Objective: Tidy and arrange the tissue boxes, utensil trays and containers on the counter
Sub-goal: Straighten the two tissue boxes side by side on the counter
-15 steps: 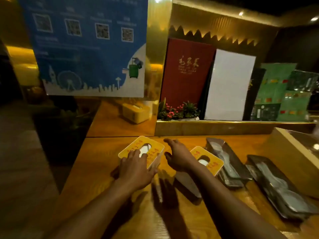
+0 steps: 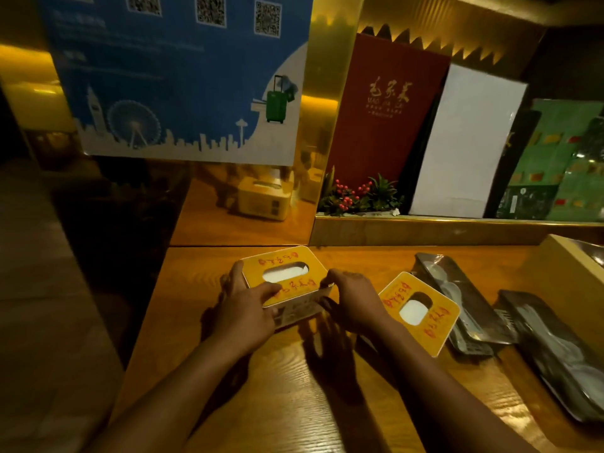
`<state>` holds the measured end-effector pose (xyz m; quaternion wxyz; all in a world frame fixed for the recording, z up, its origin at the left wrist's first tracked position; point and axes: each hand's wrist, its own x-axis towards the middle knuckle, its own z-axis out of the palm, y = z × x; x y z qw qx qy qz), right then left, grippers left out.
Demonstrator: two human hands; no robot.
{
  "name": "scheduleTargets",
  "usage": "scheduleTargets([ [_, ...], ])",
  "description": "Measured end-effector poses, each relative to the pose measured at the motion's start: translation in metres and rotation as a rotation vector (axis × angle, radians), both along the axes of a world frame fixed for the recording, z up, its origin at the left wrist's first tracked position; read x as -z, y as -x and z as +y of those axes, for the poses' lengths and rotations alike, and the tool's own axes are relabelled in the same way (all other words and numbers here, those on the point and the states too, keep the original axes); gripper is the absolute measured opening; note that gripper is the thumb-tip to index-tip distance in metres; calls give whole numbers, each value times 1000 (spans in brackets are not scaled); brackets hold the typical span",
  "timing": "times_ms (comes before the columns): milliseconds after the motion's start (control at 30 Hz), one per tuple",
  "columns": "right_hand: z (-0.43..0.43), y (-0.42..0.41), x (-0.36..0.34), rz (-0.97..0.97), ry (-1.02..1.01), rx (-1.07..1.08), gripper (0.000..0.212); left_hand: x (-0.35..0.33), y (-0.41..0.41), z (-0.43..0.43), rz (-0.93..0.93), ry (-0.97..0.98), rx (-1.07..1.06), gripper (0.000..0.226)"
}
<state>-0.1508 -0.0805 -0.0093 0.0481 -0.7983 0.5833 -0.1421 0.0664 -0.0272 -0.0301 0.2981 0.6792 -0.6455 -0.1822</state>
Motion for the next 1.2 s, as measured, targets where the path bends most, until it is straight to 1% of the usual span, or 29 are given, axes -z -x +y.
scheduleTargets([
  [67, 6, -4, 7, -54, 47, 56, 26, 5, -3, -5, 214, -24, 6, 49],
  [100, 9, -7, 11, -75, 61, 90, 25, 7, -4, -7, 275, -35, 18, 49],
  [167, 15, -10, 18, -113, 93, 131, 25, 13, -8, -11, 340, -21, 64, 48],
  [267, 19, -11, 24, -135, 121, 139, 28, 16, -11, -16, 384, 18, 70, 43],
  [400, 16, -9, 22, -49, 143, 147, 29, 16, -9, -20, 390, 44, 67, 41],
  [500, 14, -8, 22, -31, 139, 144, 28, 19, -7, -20, 405, 60, 69, 41],
  [667, 16, -5, 20, -13, 100, 130, 27, 22, -3, -21, 394, 75, 67, 40],
  [833, 20, 6, 12, -46, 38, 89, 31, 26, 3, -25, 392, 78, 71, 40],
  [900, 21, 21, 4, -107, -25, 72, 44, 27, 5, -26, 385, 73, 82, 45],
  [967, 22, 48, -8, -172, -50, 61, 55, 29, 6, -26, 344, 84, 82, 57],
  [1033, 20, 85, -23, -218, -51, 82, 55, 29, 11, -23, 231, 113, 35, 73],
  [1067, 17, 108, -30, -227, -85, 108, 56, 26, 16, -20, 181, 141, 1, 78],
  [1100, 14, 132, -36, -227, -145, 138, 60, 23, 24, -17, 145, 187, -28, 79],
  [1133, 12, 155, -40, -210, -224, 160, 70, 19, 35, -12, 113, 247, -45, 78],
  [1167, 10, 177, -43, -171, -295, 157, 81, 13, 50, -7, 83, 309, -49, 75],
  [1200, 8, 196, -45, -106, -340, 122, 87, 8, 67, -1, 55, 366, -38, 70],
])
